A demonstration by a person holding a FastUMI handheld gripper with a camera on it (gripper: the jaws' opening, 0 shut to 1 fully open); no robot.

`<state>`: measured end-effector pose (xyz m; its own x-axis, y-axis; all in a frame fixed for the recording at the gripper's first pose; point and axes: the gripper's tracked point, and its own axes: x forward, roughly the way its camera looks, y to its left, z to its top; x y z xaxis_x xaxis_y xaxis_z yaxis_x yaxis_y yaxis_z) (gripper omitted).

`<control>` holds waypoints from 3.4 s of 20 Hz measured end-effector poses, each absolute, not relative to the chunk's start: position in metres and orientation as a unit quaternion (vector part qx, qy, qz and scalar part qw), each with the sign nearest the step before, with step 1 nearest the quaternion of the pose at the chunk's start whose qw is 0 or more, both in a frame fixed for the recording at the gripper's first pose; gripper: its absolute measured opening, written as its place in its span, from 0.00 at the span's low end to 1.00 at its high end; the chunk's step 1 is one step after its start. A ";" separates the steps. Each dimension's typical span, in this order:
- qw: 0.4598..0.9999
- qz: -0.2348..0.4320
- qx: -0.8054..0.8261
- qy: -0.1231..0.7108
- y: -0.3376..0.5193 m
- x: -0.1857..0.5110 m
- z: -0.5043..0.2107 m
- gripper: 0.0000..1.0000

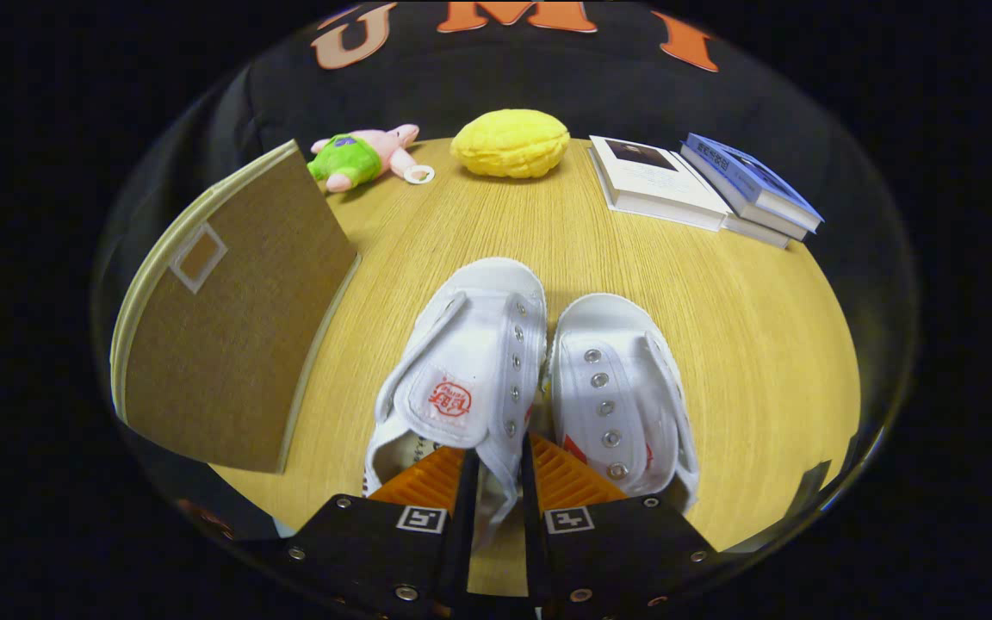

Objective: Open the storage box then place both shoes into the box .Put the left shoe in first, then the right shoe, with the right side of both shoes facing outward in a uniform manner.

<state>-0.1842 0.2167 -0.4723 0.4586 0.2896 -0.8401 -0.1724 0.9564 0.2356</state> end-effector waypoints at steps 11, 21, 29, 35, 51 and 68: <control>0.831 0.092 0.179 0.518 0.218 -0.167 -0.468 0.01; 0.843 0.099 0.259 0.462 0.240 -0.138 -0.361 0.01; 0.852 0.151 0.265 0.426 0.294 -0.118 -0.260 0.01; 0.835 0.208 0.222 0.458 0.366 -0.139 -0.251 0.01; 0.743 0.202 0.194 0.608 0.453 -0.153 -0.292 0.01; 0.644 0.066 0.319 0.692 0.484 -0.167 -0.339 0.02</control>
<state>-0.1672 0.4844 -0.3390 0.0340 0.5263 -0.8496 0.3560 0.7880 0.5024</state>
